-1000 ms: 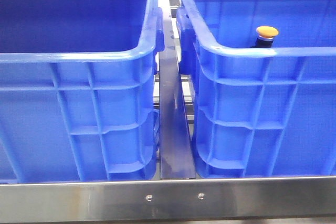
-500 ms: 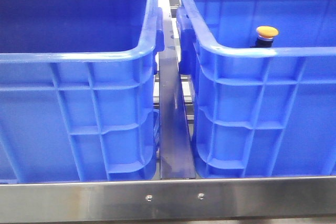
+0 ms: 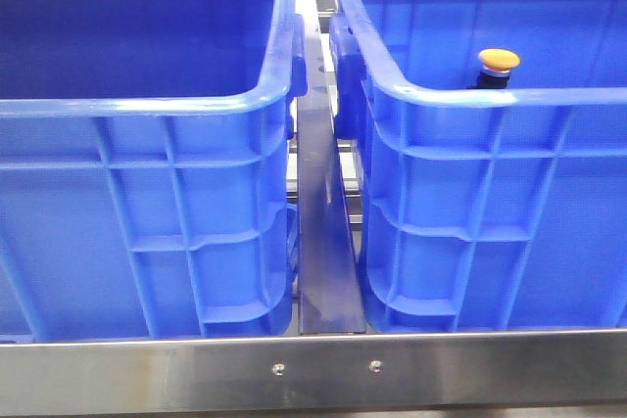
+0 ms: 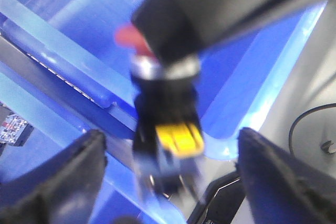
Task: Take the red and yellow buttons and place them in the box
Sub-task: 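Grasp the red button with the right gripper and open the left, then lower the red button into the second bin with the right gripper, release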
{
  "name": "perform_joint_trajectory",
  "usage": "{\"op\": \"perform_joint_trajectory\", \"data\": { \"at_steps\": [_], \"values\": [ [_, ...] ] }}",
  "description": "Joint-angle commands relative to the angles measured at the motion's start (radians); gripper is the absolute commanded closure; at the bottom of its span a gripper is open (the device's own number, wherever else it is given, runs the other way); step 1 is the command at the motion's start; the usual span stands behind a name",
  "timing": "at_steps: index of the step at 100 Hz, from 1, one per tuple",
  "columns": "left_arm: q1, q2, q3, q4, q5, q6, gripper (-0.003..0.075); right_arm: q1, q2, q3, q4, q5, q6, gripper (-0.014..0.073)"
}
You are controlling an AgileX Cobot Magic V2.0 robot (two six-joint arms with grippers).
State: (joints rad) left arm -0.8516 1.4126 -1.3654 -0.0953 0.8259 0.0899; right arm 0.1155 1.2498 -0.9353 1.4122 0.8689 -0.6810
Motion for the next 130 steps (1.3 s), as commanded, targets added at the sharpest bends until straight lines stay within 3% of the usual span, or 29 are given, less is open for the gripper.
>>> {"op": "perform_joint_trajectory", "data": {
  "at_steps": [1,22,35,56,85,130],
  "values": [
    [-0.006,-0.035,-0.029,-0.009,-0.06,0.002,0.0196,-0.063,-0.052,-0.034,0.042,-0.063,-0.058,0.0347],
    [-0.006,-0.035,-0.029,-0.011,-0.058,0.002,0.0196,-0.183,-0.135,-0.002,-0.073,-0.266,-0.259,0.0347],
    [-0.006,-0.035,-0.029,-0.011,-0.06,0.002,0.0196,-0.186,-0.162,0.071,-0.081,-0.515,-0.411,0.0347],
    [-0.006,-0.035,-0.029,-0.011,-0.06,0.002,0.0196,-0.186,-0.111,0.136,-0.081,-0.757,-0.567,0.0348],
    [-0.006,-0.035,-0.029,-0.013,-0.078,0.002,0.0196,-0.186,0.069,0.06,-0.081,-0.869,-0.614,0.0348],
    [-0.006,-0.035,-0.029,-0.013,-0.083,0.002,0.0196,-0.187,0.385,-0.192,-0.073,-0.897,-0.614,0.0348]
  ]
}}
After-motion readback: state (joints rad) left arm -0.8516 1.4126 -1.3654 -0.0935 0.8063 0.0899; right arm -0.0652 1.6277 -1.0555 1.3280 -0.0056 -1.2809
